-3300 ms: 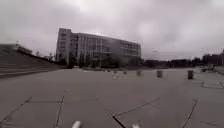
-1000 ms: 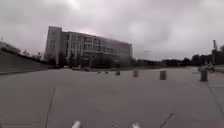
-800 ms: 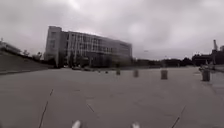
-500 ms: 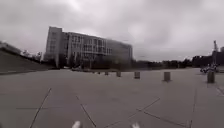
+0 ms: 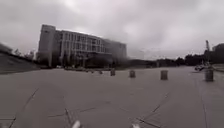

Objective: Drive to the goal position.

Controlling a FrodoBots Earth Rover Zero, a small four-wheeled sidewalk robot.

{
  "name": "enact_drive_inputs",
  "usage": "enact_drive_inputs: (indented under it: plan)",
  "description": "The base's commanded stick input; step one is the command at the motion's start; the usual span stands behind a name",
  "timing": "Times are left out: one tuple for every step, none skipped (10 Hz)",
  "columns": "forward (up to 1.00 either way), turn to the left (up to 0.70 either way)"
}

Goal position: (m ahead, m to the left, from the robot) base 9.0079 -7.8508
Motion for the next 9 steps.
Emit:
enact_drive_inputs:
  plan:
    - [0.70,-0.27]
    - [0.70,-0.28]
    - [0.70,-0.05]
    - [0.70,0.00]
    - [0.70,0.00]
    - [0.70,0.00]
    - [0.70,0.00]
    - [0.70,0.00]
    - [0.70,-0.08]
